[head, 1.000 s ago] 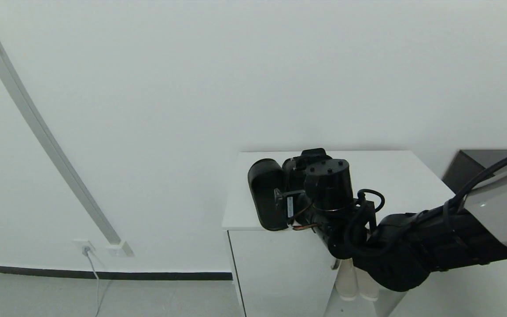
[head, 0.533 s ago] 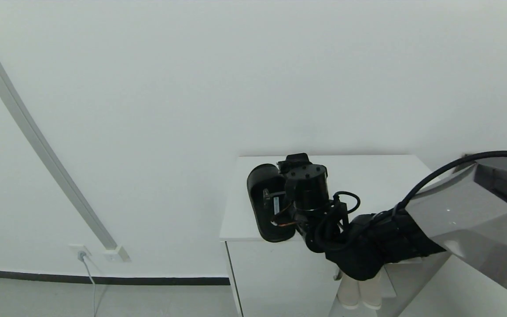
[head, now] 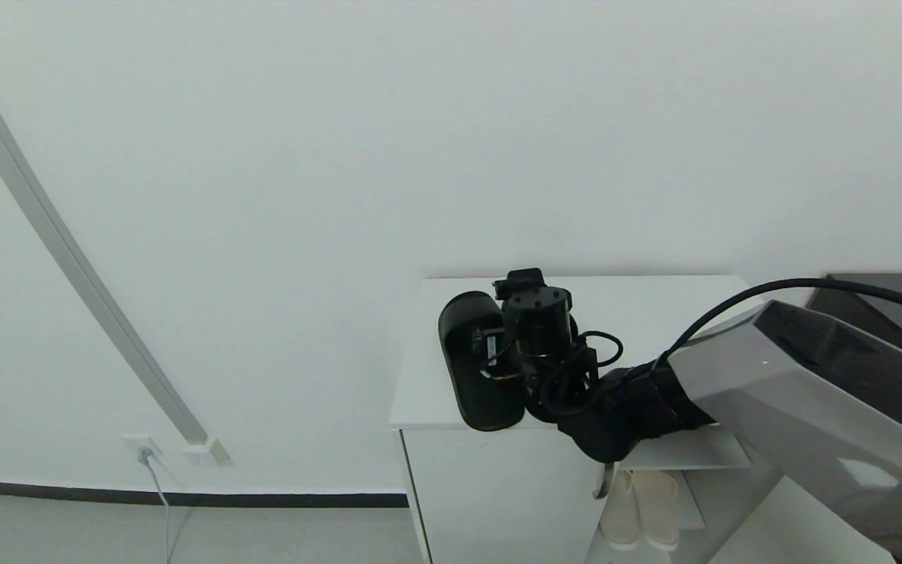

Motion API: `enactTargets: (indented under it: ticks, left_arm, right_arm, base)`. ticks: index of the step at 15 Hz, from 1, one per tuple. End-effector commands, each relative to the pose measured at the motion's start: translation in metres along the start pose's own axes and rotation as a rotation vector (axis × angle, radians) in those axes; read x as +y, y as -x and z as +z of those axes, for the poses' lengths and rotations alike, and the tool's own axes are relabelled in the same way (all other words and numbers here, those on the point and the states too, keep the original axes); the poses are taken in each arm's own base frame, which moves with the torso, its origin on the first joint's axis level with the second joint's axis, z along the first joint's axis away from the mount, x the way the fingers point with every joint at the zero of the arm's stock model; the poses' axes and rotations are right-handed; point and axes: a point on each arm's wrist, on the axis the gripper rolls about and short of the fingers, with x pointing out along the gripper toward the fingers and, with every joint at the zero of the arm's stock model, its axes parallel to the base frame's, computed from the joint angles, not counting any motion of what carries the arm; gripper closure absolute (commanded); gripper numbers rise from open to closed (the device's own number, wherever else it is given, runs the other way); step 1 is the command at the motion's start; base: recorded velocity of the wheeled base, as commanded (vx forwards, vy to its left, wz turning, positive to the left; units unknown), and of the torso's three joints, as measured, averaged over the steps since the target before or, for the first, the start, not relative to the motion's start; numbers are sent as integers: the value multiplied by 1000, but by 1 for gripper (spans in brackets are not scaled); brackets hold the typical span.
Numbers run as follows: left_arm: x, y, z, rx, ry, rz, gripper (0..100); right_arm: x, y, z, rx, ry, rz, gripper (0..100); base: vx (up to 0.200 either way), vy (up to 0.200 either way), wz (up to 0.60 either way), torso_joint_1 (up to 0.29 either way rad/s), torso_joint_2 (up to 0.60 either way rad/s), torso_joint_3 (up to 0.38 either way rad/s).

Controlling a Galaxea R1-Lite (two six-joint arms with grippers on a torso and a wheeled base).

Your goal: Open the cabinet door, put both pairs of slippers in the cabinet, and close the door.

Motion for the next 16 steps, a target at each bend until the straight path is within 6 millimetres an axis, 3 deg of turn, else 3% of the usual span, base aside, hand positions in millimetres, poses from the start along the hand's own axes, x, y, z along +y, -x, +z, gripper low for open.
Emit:
enactTargets:
  ticks: [1,2,3,8,11,14,16]
  left_arm:
    - [0,0,0,2,0,1,100]
    - [0,0,0,2,0,1,100]
    - [0,0,0,2,0,1,100]
    - [0,0,0,2,0,1,100]
    - [0,0,0,2,2,3,100]
    - [0,0,0,2,2,1,100]
    - [0,0,0,2,0,3,100]
  right_arm:
    - [2,-6,-5,1,0,-1,0]
    - [1,-6,-3,-4,-2,-2,0]
    - [2,-6,-4,-3,-1,-1,100]
    - [2,-6,-5,-1,6,-3,100]
    - [-1,0,8,-28,-10,0,100]
    - [-11,26,33,-47,-22,30,100]
    - [-24,65,49,-34,-14,92,100]
  base:
    - [0,0,0,0,0,0]
    - [0,0,0,0,0,0]
    - [0,0,0,0,0,0]
    - [0,0,0,0,0,0]
    - [0,0,0,0,0,0]
    - [0,0,0,0,0,0]
    - [0,0,0,0,0,0]
